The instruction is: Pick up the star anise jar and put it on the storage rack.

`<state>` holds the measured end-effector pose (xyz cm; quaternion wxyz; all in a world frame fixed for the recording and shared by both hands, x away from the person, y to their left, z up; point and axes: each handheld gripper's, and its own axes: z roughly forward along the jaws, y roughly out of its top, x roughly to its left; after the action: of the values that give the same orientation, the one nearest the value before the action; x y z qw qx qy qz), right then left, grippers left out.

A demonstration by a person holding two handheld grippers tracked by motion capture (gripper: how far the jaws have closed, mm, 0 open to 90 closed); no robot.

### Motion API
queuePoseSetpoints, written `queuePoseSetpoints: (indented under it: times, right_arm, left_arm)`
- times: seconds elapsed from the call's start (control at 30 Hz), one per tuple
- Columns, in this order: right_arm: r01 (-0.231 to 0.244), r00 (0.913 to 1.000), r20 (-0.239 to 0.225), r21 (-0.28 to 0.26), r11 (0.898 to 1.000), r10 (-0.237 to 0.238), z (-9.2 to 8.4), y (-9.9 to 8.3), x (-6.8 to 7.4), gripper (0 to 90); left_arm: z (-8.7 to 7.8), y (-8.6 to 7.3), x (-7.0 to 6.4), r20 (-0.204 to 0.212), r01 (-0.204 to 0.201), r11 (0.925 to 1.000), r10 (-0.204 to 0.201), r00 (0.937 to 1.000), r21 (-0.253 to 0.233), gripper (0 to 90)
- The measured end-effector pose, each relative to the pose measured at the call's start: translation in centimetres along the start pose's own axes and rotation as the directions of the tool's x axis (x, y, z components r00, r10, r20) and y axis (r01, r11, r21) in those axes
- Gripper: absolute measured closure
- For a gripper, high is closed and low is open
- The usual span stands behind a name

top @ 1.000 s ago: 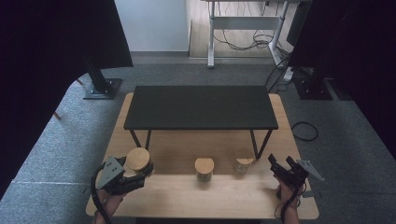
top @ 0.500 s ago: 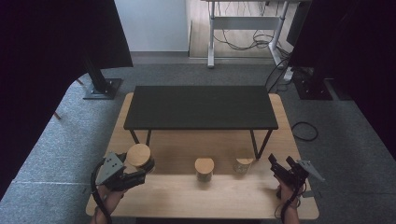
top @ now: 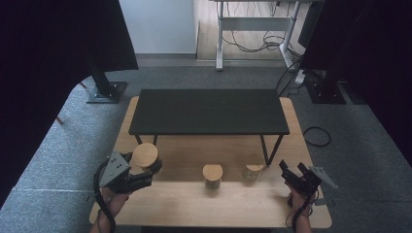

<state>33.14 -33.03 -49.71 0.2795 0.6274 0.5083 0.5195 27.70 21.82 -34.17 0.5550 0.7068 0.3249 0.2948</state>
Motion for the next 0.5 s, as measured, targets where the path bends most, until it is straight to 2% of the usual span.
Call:
queuePoseSetpoints:
  times: [0.23, 0.5]
  right_arm:
    - [-0.001, 1.0000, -0.001, 0.001, 1.000, 0.001, 0.0, 0.0, 0.0, 11.8]
    - [0.001, 1.0000, -0.002, 0.003, 1.000, -0.001, 0.0, 0.0, 0.0, 11.8]
  left_arm:
    - [0.4, 1.5, -0.2, 0.008, -0.020, 0.9997, 0.020, 0.9998, -0.011, 25.3]
    - [0.7, 2.7, -0.3, 0.015, -0.026, 0.9993, 0.026, 0.9995, -0.026, 25.3]
